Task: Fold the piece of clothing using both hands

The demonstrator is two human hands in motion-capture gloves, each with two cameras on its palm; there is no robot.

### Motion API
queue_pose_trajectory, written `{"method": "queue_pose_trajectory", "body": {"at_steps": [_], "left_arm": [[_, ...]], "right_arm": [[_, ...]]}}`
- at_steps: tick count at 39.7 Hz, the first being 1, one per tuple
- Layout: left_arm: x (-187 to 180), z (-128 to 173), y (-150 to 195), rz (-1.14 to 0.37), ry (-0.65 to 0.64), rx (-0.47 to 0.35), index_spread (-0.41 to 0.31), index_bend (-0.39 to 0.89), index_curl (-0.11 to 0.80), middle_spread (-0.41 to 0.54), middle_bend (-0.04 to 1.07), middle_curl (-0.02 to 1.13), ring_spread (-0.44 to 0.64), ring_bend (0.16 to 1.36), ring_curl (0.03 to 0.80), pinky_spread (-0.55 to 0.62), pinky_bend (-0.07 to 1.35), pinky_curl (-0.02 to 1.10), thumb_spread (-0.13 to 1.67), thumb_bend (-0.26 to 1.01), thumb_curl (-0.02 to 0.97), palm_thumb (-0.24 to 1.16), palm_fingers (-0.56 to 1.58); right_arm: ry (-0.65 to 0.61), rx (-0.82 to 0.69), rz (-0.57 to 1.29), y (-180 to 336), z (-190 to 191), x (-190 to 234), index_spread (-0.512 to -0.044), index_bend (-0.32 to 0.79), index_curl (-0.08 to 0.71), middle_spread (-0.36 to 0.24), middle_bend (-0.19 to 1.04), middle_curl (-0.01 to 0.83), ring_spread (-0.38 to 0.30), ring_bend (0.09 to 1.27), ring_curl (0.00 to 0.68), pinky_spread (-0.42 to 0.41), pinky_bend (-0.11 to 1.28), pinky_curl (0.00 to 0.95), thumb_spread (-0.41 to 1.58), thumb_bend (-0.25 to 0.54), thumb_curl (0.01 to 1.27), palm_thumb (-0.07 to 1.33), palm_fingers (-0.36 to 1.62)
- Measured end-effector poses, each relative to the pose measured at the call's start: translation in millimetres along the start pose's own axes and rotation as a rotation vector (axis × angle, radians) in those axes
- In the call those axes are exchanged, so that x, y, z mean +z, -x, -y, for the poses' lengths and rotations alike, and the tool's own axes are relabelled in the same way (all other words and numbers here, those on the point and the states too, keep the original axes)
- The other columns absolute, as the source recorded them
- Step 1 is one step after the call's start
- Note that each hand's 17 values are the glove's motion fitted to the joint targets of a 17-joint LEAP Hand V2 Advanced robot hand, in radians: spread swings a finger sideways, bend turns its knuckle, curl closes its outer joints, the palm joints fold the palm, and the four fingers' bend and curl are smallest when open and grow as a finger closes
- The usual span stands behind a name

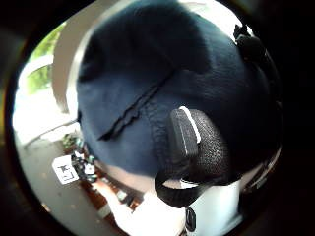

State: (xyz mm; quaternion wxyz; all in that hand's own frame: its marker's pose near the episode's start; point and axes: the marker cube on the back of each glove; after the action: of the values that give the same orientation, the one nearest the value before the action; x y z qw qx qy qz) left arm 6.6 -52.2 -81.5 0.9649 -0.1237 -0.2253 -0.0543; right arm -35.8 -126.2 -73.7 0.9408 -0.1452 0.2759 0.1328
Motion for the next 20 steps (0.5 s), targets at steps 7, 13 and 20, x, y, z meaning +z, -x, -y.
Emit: {"method": "queue_pose_trajectory", "body": {"at_steps": [7, 13, 20], "left_arm": [[17, 15, 13, 0.011, 0.008, -0.029, -0.116, 0.14, 0.460, 0.066, 0.12, 0.31, 0.11, 0.45, 0.408, 0.32, 0.30, 0.35, 1.25, -0.06, 0.268, 0.18, 0.27], [19, 23, 16, -0.040, 0.032, -0.001, -0.104, 0.15, 0.437, 0.090, 0.15, 0.30, 0.15, 0.48, 0.399, 0.35, 0.31, 0.36, 1.24, -0.04, 0.254, 0.12, 0.25], [13, 16, -7, -0.084, 0.023, 0.091, -0.097, 0.18, 0.430, 0.106, 0.16, 0.30, 0.17, 0.48, 0.390, 0.38, 0.29, 0.35, 1.25, -0.01, 0.256, 0.13, 0.23]], "right_arm": [[-0.123, -0.019, 0.067, 29, 3, 3, -0.191, -0.01, 0.187, -0.025, 0.23, 0.444, -0.111, 0.64, 0.442, -0.091, 0.60, 0.406, 1.19, 0.008, 0.36, 0.69, 1.01], [-0.002, -0.081, 0.197, 52, -15, 4, -0.189, -0.02, 0.140, -0.059, 0.30, 0.471, -0.129, 0.72, 0.475, -0.152, 0.62, 0.432, 1.16, 0.049, 0.38, 0.83, 1.06], [-0.174, -0.067, -0.045, 26, 2, -5, -0.192, 0.12, 0.169, -0.111, 0.37, 0.499, -0.181, 0.75, 0.490, -0.206, 0.63, 0.451, 1.09, 0.099, 0.42, 1.00, 1.24]]}}
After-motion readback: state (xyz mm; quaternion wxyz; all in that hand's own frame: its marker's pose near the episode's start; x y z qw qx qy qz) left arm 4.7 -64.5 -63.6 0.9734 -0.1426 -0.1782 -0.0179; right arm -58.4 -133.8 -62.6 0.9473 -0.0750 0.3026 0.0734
